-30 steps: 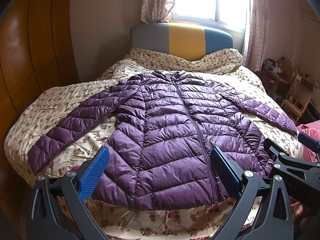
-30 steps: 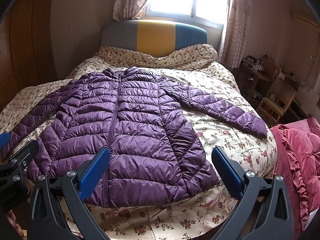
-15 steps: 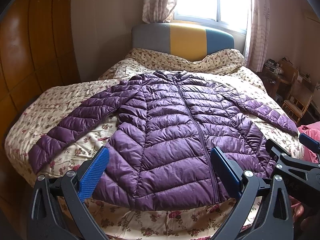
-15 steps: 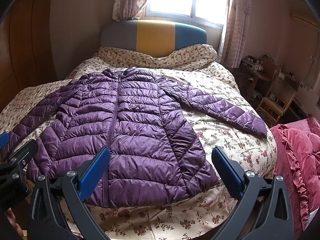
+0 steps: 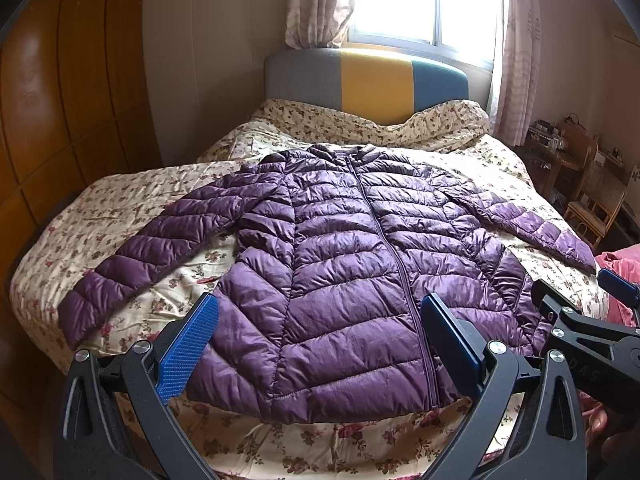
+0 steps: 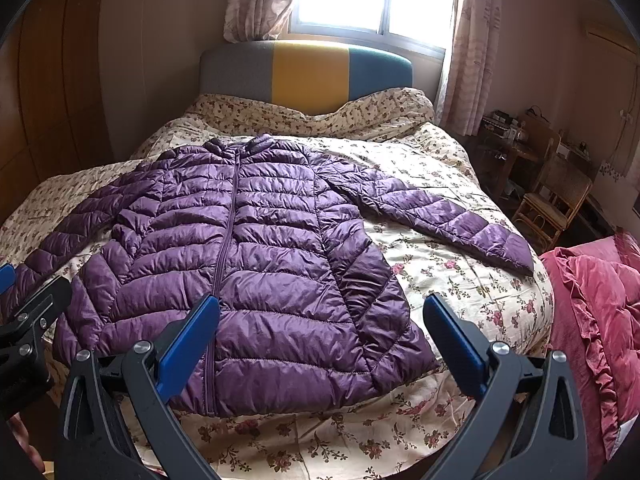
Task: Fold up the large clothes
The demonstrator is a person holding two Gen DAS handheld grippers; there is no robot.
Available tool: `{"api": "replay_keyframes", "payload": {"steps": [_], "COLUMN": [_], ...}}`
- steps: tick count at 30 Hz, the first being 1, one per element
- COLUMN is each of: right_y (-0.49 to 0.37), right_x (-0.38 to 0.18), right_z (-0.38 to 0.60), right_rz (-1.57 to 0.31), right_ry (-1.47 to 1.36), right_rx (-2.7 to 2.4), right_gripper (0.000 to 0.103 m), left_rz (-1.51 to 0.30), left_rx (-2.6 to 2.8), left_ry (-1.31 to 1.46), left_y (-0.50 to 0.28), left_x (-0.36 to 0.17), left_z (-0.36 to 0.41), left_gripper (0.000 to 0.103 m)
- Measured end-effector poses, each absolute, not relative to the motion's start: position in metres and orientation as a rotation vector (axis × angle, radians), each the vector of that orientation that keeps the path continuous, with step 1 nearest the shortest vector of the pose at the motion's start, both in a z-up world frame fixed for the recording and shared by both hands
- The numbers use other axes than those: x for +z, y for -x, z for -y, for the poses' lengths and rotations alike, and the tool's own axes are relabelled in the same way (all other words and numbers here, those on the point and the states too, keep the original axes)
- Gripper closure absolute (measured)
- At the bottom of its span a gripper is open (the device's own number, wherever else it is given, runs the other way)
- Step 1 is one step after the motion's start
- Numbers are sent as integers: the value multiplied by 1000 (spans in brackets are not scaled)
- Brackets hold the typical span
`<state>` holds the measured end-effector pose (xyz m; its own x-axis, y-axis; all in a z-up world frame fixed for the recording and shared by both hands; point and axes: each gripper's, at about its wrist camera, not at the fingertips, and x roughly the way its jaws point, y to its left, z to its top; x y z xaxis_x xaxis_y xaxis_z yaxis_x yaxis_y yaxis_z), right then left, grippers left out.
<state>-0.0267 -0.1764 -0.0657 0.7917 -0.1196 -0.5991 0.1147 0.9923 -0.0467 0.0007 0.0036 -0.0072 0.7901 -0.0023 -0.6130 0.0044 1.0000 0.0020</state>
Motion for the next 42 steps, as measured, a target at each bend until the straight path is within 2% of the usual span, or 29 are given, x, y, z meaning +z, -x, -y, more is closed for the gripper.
{"api": "replay_keyframes", "payload": {"steps": [28, 42], "right_y": [23, -7], "right_x": [-73, -88], "right_z": [183, 204], "right_rz": [-667, -733], "right_ry": [-9, -48], "right_rx": [-126, -149], "right_gripper": [2, 2], "left_rz": [-668, -721], "left_rx": [12, 37], "left_ry": [-4, 8], "left_y": [-4, -26], "left_x": [-7, -23], "left_z": [-7, -11], "left_gripper": [3, 3]}}
